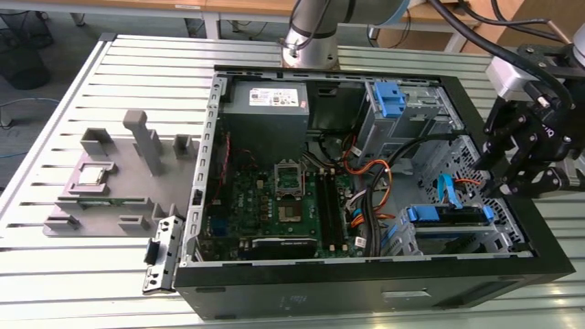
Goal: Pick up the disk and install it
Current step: 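Insert the second disk wire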
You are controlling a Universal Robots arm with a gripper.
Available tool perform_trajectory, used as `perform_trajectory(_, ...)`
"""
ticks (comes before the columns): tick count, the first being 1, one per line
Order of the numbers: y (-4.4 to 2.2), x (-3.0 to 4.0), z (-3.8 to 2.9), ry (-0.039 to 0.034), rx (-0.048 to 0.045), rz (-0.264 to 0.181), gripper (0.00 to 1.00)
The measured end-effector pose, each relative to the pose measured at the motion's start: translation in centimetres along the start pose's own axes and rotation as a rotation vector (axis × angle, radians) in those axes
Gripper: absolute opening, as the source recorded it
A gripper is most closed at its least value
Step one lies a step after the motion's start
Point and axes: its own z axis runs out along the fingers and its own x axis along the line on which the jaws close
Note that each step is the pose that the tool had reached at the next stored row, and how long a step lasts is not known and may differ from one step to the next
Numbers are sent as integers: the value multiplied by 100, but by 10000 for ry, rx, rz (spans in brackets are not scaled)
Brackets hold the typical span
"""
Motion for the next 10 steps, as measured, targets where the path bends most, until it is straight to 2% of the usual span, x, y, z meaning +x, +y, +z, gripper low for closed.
perform_trajectory(5, -72, -23, 23, -1, 0, 0, 49)
perform_trajectory(10, -79, -22, 52, 17, 2, 1, 49)
